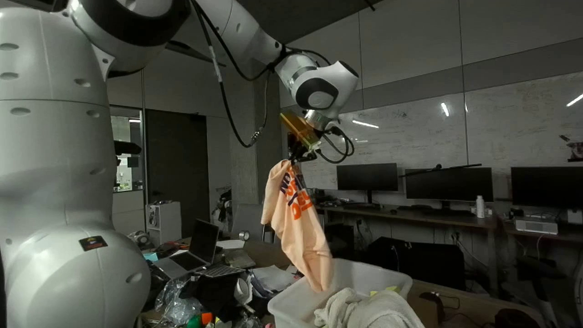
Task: Take the clothing out of the white storage bin and put them on the table
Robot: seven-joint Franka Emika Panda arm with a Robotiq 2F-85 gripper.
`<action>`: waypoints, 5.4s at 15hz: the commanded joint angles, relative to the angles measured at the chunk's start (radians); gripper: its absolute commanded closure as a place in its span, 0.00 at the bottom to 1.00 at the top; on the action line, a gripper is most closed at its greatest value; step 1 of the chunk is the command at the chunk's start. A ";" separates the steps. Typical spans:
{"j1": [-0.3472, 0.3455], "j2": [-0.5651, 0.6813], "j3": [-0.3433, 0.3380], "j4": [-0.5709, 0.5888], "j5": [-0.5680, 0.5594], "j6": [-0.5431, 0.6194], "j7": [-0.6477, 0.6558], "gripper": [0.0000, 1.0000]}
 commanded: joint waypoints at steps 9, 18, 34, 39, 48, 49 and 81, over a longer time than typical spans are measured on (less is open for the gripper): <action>0.048 0.342 0.098 0.421 0.041 -0.585 -0.055 0.96; 0.092 0.580 0.183 0.748 -0.105 -0.957 -0.027 0.68; -0.033 0.626 0.057 0.643 -0.485 -0.519 0.019 0.00; -0.094 0.593 0.022 0.407 -0.486 -0.187 0.103 0.00; -0.014 0.577 -0.026 0.137 -0.647 0.297 0.465 0.00; 0.006 0.575 -0.041 0.125 -0.696 0.302 0.522 0.00; -0.024 0.579 0.007 0.047 -0.871 0.037 0.238 0.00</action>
